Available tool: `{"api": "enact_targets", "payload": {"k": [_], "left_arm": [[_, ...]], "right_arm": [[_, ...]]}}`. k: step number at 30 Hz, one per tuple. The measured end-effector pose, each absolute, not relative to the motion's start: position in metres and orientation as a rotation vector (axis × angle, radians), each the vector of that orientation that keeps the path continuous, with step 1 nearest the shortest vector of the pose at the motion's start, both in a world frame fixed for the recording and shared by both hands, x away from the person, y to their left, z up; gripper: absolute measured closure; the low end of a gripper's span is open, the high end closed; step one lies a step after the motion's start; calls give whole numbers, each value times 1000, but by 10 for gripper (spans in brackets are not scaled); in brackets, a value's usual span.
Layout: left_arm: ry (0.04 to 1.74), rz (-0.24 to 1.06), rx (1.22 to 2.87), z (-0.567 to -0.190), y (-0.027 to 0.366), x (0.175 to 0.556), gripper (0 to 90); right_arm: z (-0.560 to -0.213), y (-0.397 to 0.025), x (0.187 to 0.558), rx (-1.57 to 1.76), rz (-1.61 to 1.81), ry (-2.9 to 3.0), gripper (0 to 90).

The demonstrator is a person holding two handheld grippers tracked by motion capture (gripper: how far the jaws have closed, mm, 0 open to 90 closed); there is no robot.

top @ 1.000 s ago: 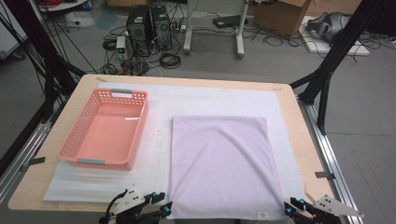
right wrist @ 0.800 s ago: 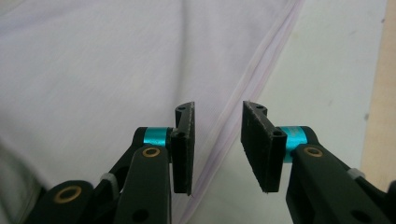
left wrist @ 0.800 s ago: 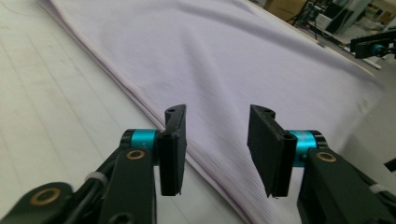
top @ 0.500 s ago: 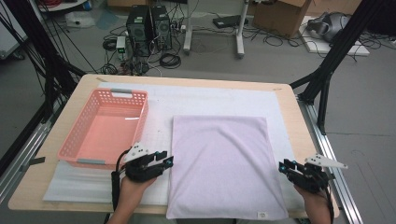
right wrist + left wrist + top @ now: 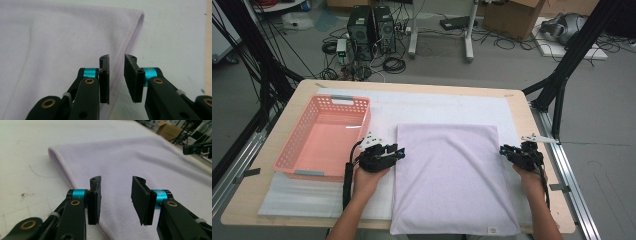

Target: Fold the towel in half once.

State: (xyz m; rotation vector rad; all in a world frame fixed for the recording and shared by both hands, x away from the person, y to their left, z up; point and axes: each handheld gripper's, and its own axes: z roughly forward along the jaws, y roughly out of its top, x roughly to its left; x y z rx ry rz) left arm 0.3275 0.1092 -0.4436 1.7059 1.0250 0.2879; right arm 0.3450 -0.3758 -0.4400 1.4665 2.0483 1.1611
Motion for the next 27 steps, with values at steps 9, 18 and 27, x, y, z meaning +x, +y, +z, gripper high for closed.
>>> {"api": "enact_targets", "payload": {"k": [9,18,27], "left_arm": [[1086,307,1713,-451,108,337,596],[1198,385,1781,-444,102,363,467],[1224,427,1887,-450,88,375,867]], "right_arm": [[-447,-366,359,1459,1003,2055,862],[-447,-371,360,1538,1106,2050,564],[-447,-366,359,1510,1057,2085,867]]}}
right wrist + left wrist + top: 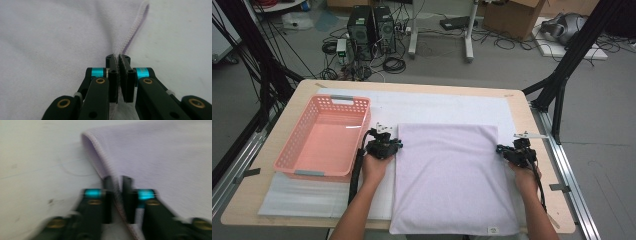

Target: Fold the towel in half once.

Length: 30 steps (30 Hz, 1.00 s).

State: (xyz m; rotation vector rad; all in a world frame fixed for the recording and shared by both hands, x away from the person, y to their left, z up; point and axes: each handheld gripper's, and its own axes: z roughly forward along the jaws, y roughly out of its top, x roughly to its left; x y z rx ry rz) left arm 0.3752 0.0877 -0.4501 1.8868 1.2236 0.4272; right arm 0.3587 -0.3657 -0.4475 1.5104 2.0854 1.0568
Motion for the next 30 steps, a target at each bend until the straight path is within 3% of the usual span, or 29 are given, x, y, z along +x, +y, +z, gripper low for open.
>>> {"api": "enact_targets", "payload": {"k": [6,7,9,11,12,14,16,20,24,30], "left_arm": [[1252,429,1843,-449,84,379,866],[1245,427,1833,-450,83,380,847],[1245,438,1795,-448,85,382,673],[1234,418,1778,-446,87,387,635],[1233,414,1778,-446,86,389,599],[1232,419,1777,-450,86,392,606],[1263,414,1797,-453,85,395,668],[1244,459,1874,-451,78,397,858],[1288,461,1830,-452,81,400,857],[1240,406,1719,-443,94,393,534]], "right_arm": [[-445,-377,345,1521,993,2039,866],[-445,-378,346,1529,1003,2039,828],[-445,-376,349,1491,1030,2020,620],[-442,-376,354,1455,1059,2011,584],[-439,-375,357,1433,1061,2002,601],[-435,-373,364,1383,1059,2014,723],[-435,-368,374,1355,1054,2072,809],[-446,-358,391,1351,942,2127,847],[-448,-360,395,1395,909,2022,834],[-434,-373,382,1423,1063,2008,684]]}}
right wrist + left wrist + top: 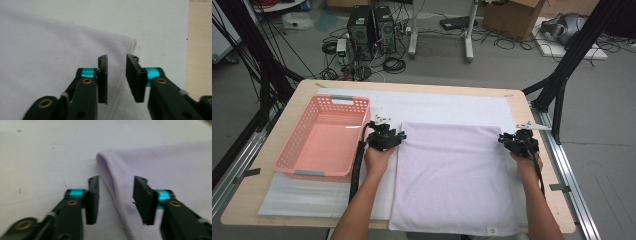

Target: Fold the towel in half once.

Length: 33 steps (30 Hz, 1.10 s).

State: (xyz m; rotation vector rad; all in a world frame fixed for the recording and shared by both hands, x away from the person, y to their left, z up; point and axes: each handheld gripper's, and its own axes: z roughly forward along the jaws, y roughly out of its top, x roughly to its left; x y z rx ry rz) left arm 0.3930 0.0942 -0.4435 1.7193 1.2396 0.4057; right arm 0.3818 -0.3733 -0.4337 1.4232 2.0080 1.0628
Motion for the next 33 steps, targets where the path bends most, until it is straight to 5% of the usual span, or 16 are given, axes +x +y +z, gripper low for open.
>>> {"api": "enact_targets", "payload": {"k": [9,13,19,33], "left_arm": [[1024,309,1674,-432,100,359,283],[921,363,1647,-423,99,337,191],[874,350,1649,-421,99,321,246],[922,357,1665,-419,98,328,256]], "right_arm": [[-415,-385,332,1273,1255,2084,363],[-411,-387,304,1192,1317,2056,217],[-406,-386,280,1125,1294,2056,198],[-417,-386,286,1177,1282,2069,197]]}}
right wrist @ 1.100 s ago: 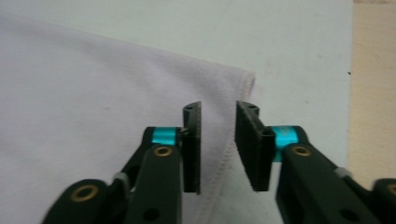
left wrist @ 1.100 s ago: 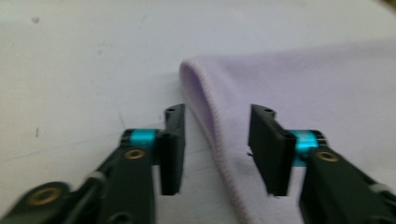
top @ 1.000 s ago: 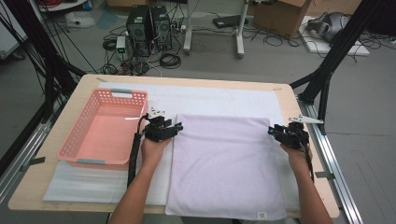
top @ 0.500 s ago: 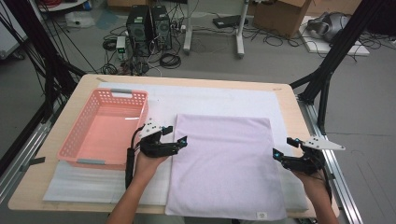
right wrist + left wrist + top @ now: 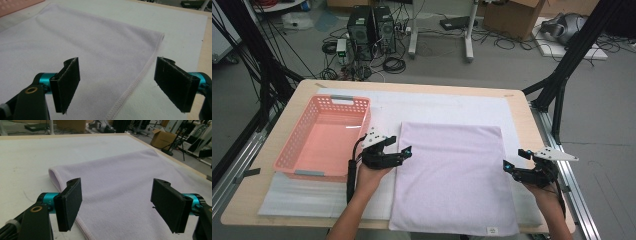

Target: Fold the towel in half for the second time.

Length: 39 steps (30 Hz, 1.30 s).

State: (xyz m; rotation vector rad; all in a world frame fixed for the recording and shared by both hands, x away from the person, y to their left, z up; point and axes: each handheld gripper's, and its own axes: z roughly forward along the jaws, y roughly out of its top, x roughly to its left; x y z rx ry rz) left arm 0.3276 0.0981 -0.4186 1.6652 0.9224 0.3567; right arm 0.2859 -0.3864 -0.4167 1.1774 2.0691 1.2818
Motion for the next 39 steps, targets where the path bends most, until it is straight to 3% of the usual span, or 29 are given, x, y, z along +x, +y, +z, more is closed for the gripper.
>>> {"api": "enact_targets", "payload": {"k": [10,17,28,37,39], "left_arm": [[944,352,1705,-413,95,362,302],[1040,332,1704,-434,98,383,342],[1152,457,1774,-449,89,401,389],[1279,446,1801,-453,84,429,388],[1286,428,1791,-453,85,430,421]], "right_arm": [[-420,-388,308,1234,1278,2079,196],[-427,-387,343,1354,1220,2096,176],[-426,-387,383,1473,1146,2099,180],[-439,-380,404,1543,1037,2085,291],[-442,-379,407,1554,1027,2080,349]]}}
